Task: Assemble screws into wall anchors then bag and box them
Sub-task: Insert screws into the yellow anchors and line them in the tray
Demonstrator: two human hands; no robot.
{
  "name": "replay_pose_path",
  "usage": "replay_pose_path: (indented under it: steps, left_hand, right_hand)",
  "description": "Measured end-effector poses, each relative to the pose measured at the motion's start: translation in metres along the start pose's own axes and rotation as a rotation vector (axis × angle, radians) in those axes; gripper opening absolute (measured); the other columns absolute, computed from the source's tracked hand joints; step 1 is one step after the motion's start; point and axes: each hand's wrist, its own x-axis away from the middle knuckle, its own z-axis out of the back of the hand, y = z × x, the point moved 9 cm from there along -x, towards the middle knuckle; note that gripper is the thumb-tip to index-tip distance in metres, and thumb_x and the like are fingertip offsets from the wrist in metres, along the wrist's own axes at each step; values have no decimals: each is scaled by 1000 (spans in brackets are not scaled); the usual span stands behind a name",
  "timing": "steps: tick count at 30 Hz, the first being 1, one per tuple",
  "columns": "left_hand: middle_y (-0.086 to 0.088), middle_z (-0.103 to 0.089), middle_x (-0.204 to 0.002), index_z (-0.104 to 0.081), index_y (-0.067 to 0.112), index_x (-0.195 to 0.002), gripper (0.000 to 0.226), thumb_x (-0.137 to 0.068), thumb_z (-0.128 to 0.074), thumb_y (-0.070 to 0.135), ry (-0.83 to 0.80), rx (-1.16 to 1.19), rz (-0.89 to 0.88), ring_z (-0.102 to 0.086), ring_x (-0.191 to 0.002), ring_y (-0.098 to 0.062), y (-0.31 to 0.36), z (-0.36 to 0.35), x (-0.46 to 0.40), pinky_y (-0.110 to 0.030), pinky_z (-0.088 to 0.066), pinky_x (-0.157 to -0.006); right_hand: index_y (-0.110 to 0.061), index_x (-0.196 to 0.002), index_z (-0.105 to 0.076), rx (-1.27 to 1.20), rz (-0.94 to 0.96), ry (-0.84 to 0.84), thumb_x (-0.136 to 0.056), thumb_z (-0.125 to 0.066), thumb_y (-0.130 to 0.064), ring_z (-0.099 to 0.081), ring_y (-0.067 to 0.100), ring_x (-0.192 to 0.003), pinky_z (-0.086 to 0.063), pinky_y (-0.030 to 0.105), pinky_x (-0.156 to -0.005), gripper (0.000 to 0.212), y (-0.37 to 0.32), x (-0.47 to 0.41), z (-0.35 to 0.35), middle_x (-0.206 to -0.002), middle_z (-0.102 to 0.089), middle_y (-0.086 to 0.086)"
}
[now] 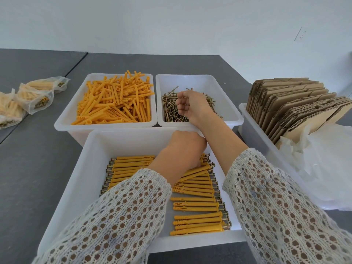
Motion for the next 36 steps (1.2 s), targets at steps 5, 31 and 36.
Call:
replay_pose_path:
  steps: [5,31,36]
  left_hand:
    - [-3,-62,-109,-50,20,-99,20,-94,-63,35,-32,60,-22,-61,-98,-22,1,-5,-2,-34,-51,-83]
    - [-3,-55,-87,-42,19,-86,22,-101,-45,36,49,144,-23,-56,-83,-24,-2,-10,-10,-33,-45,-71]
    - [-6,-61,-96,-43,19,-90,21,-100,-49,36,82,105,-37,-61,-88,-26,-1,-9,-12,-32,-44,-70]
  right_hand:
    - [-6,-81,-57,51,22,-13,-96,-37,-2,-48,16,-49,-42,23,-45,26,-1,0,-2,-63,-57,8]
    - [-9,-80,-60,354,143,-64,-92,-39,-3,-51,12,-44,-43,22,-45,25,0,-4,-10,-57,-61,4]
    - [-9,-79,-61,361,144,-64,-92,-39,-3,-51,12,-43,-43,21,-44,26,0,-5,-10,-55,-61,3]
